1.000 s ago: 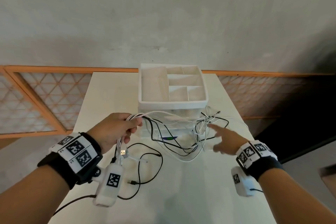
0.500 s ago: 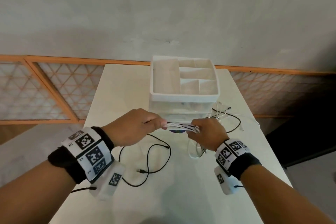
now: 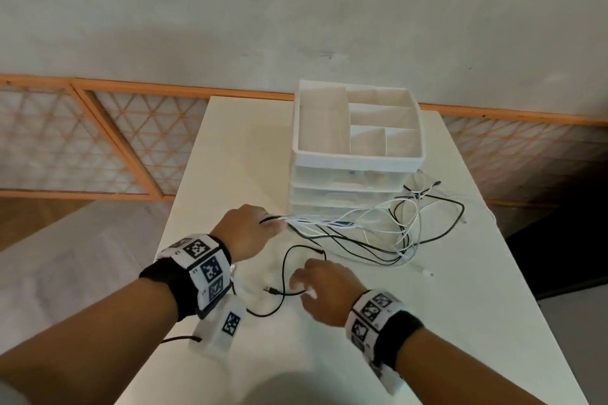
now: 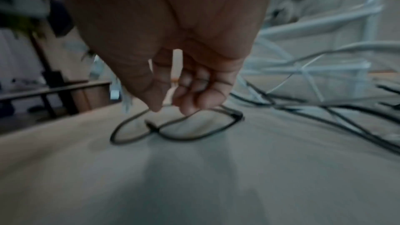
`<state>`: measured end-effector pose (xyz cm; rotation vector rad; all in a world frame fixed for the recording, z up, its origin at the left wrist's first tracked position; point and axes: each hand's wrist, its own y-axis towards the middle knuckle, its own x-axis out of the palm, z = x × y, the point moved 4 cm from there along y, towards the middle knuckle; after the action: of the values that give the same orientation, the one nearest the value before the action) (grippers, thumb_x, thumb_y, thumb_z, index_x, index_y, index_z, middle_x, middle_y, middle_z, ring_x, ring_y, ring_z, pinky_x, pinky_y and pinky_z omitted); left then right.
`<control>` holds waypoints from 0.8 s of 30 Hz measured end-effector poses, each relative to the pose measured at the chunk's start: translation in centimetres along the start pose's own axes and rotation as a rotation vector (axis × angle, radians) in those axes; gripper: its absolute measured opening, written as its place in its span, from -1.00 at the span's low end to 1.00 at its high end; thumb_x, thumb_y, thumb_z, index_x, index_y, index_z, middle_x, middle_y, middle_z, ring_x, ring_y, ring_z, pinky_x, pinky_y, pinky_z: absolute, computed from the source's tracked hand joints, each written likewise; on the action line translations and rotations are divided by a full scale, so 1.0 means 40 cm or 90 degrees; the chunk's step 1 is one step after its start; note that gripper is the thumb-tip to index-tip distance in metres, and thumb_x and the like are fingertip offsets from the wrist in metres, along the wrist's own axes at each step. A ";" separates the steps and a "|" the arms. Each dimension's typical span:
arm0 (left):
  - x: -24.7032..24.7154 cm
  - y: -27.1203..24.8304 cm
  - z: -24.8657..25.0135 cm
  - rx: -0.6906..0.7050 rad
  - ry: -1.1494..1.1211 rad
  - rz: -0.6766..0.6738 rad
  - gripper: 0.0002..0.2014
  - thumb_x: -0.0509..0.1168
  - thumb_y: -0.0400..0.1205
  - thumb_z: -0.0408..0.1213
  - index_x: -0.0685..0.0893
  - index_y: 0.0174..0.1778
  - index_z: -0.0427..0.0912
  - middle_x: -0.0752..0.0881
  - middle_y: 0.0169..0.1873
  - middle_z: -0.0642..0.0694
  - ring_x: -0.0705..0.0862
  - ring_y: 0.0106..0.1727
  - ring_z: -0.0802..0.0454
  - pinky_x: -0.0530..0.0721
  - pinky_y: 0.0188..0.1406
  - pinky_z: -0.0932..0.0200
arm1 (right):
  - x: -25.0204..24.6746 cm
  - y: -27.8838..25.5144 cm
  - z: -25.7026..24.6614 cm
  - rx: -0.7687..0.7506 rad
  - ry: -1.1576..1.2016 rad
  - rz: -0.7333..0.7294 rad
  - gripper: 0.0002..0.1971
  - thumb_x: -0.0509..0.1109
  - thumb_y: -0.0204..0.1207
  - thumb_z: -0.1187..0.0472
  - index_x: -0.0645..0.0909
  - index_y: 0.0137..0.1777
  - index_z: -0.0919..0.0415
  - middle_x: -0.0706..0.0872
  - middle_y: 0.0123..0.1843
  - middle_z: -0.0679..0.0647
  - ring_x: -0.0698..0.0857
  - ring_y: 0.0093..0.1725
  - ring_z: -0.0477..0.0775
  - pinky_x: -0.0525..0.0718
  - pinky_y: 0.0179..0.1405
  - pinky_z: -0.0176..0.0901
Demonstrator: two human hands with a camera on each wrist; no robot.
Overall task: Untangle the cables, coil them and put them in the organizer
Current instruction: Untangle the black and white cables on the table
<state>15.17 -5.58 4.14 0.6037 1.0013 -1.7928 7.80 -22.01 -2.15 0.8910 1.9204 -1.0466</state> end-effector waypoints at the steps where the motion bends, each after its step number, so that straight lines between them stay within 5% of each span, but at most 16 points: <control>1: -0.002 -0.002 0.006 -0.001 -0.005 0.000 -0.58 0.25 0.69 0.10 0.51 -0.36 -0.14 0.57 -0.42 -0.05 0.50 -0.37 0.00 0.38 -0.40 0.10 | 0.033 0.015 0.001 0.022 -0.026 -0.039 -0.63 0.31 0.60 0.13 0.55 0.41 -0.02 0.56 0.32 0.02 0.67 0.23 0.21 0.64 0.24 0.07; 5: -0.006 -0.009 0.016 -0.004 -0.058 0.007 -0.64 0.33 0.66 0.01 0.52 -0.36 -0.12 0.57 -0.42 -0.04 0.52 -0.34 -0.02 0.39 -0.36 0.10 | 0.100 0.044 0.012 0.081 -0.098 -0.048 -0.73 0.31 0.62 0.15 0.60 0.29 0.16 0.48 0.37 0.07 0.65 0.19 0.22 0.62 0.15 0.01; 10: -0.002 -0.011 0.013 -0.050 -0.144 -0.011 -0.71 0.31 0.68 -0.11 0.49 -0.32 -0.14 0.53 -0.44 -0.05 0.48 -0.42 -0.03 0.46 -0.31 0.12 | 0.109 0.027 0.040 0.049 -0.221 -0.049 -0.71 0.31 0.50 0.09 0.72 0.13 0.16 0.65 0.19 0.08 0.52 0.27 0.18 0.40 0.40 0.08; 12: 0.002 -0.015 0.013 -0.065 -0.166 -0.028 -0.74 0.27 0.70 -0.11 0.50 -0.25 -0.16 0.56 -0.42 -0.08 0.52 -0.44 -0.04 0.50 -0.33 0.11 | 0.085 0.007 0.060 0.050 -0.170 -0.030 -0.75 0.28 0.50 0.07 0.68 0.06 0.13 0.72 0.05 0.04 0.58 0.15 0.15 0.42 0.37 0.02; 15: 0.005 -0.024 0.023 -0.061 -0.234 -0.052 -0.79 0.26 0.71 -0.18 0.53 -0.18 -0.22 0.65 -0.40 -0.11 0.59 -0.46 0.00 0.55 -0.43 0.13 | 0.011 -0.024 0.091 0.076 0.061 0.059 -0.83 0.29 0.49 0.04 0.61 0.02 0.02 0.77 -0.16 -0.01 0.66 -0.13 0.12 0.57 0.05 -0.12; 18: -0.005 -0.031 0.054 -0.025 -0.336 -0.068 -0.84 0.28 0.73 -0.27 0.59 -0.04 -0.31 0.79 -0.32 -0.15 0.73 -0.35 -0.03 0.62 -0.39 0.13 | -0.101 -0.049 0.100 0.049 0.179 0.184 -0.85 0.32 0.41 0.07 0.68 -0.08 -0.03 0.68 -0.40 -0.18 0.56 -0.44 -0.18 0.64 -0.22 -0.16; 22: -0.017 -0.033 0.129 0.077 -0.433 -0.085 -0.83 0.29 0.74 -0.26 0.62 0.07 -0.33 0.85 -0.08 -0.24 0.83 -0.03 -0.18 0.77 0.00 -0.02 | -0.224 -0.068 0.024 -0.073 0.215 0.198 -0.83 0.38 0.38 0.24 0.76 -0.11 0.02 0.69 -0.40 -0.22 0.64 -0.38 -0.17 0.58 -0.25 -0.36; 24: -0.014 -0.035 0.162 0.128 -0.396 -0.084 -0.76 0.29 0.70 -0.12 0.61 0.04 -0.25 0.79 -0.08 -0.22 0.77 -0.04 -0.19 0.70 0.12 -0.17 | -0.254 -0.069 -0.005 -0.098 0.217 0.223 -0.89 0.43 0.43 0.31 0.71 -0.10 0.12 0.68 -0.37 -0.27 0.66 -0.33 -0.14 0.54 -0.23 -0.43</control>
<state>14.31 -10.48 8.59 0.0723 0.4450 -2.0287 10.21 -25.15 7.62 1.3229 1.9859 -0.5594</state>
